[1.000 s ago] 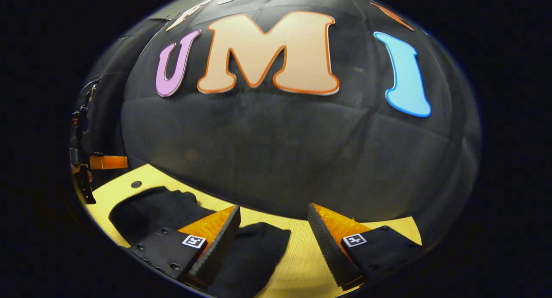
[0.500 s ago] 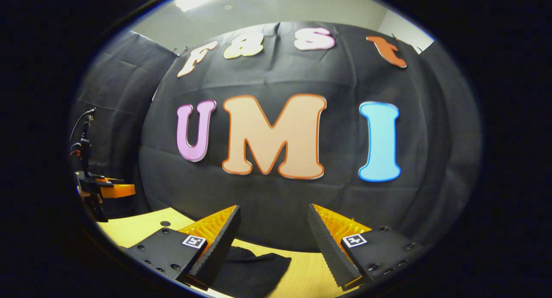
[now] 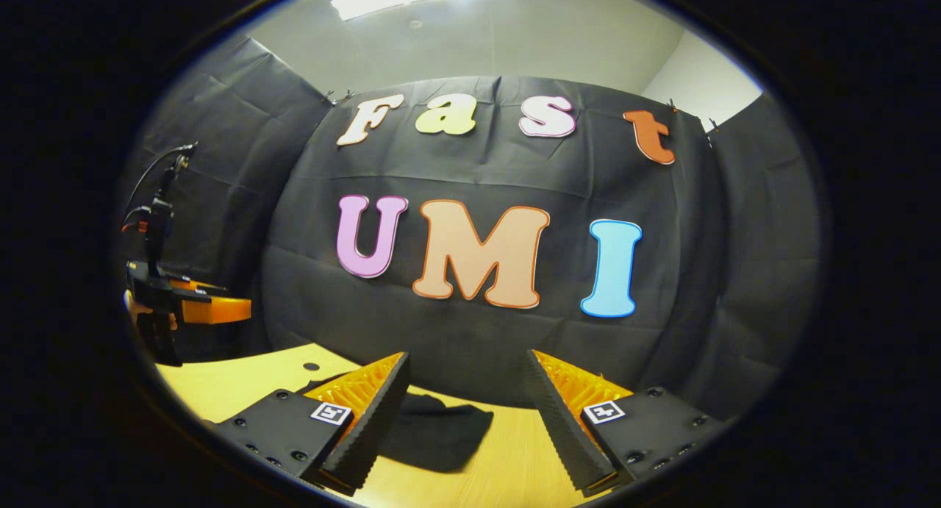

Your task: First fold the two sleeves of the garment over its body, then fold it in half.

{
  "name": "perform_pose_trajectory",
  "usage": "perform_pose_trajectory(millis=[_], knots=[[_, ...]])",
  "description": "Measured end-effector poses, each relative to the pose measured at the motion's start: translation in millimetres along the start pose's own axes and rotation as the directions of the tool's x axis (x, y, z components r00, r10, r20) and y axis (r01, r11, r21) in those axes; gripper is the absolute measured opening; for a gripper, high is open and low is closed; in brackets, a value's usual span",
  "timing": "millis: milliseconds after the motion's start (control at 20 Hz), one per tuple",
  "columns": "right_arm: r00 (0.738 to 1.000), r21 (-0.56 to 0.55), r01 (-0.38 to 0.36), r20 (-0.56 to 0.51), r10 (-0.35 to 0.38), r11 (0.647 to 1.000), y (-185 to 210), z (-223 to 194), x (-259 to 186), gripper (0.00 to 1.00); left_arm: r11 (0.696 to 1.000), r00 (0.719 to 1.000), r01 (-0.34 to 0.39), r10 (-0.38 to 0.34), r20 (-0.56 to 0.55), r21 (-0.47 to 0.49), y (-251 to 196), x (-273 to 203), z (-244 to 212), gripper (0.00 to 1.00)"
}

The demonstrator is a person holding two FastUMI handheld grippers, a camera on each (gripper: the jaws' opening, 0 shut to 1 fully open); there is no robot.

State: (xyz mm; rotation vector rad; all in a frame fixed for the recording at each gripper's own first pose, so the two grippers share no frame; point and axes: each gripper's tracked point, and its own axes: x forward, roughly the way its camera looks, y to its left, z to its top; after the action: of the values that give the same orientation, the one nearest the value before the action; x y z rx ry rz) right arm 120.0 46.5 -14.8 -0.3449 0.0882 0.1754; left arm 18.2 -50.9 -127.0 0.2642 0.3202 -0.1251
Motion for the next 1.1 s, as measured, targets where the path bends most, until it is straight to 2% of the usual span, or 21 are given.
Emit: perform_pose_trajectory(millis=[150, 250, 400, 500, 700, 850, 1100], knots=[[0.999, 0.125, -0.039, -0.013, 0.041, 0.991, 20, -7, -29, 1.0, 1.0, 0.999, 0.005, -0.004, -0.034, 0.024, 2, -31, -12, 0.92], [0.999, 0.173, -0.033, -0.026, 0.038, 0.984, 21, -12, -39, 1.0, 1.0, 0.998, -0.005, 0.007, -0.061, 0.024, 7, -45, -21, 0.92], [0.998, 0.179, 0.005, -0.055, 0.004, 0.984, 15, -19, -48, 1.0, 0.999, 0.996, -0.036, 0.036, -0.08, 0.007, 13, -54, -29, 0.93], [0.998, 0.172, -0.025, -0.056, 0.035, 0.985, 24, -18, -50, 1.0, 1.0, 0.996, -0.023, 0.024, -0.083, 0.008, 11, -60, -26, 0.93], [0.998, 0.18, -0.025, -0.053, 0.035, 0.983, 23, -15, -53, 1.0, 0.999, 0.998, -0.014, 0.016, -0.055, 0.043, 13, -70, -15, 0.93], [0.998, 0.208, -0.032, -0.044, 0.042, 0.978, 26, -12, -55, 1.0, 1.0, 0.998, -0.011, 0.011, -0.061, 0.004, 11, -75, -17, 0.93], [0.997, 0.19, -0.048, -0.047, 0.058, 0.981, 29, -14, -58, 1.0, 0.999, 0.998, -0.027, 0.024, -0.051, -0.046, 10, -75, -14, 0.93]])
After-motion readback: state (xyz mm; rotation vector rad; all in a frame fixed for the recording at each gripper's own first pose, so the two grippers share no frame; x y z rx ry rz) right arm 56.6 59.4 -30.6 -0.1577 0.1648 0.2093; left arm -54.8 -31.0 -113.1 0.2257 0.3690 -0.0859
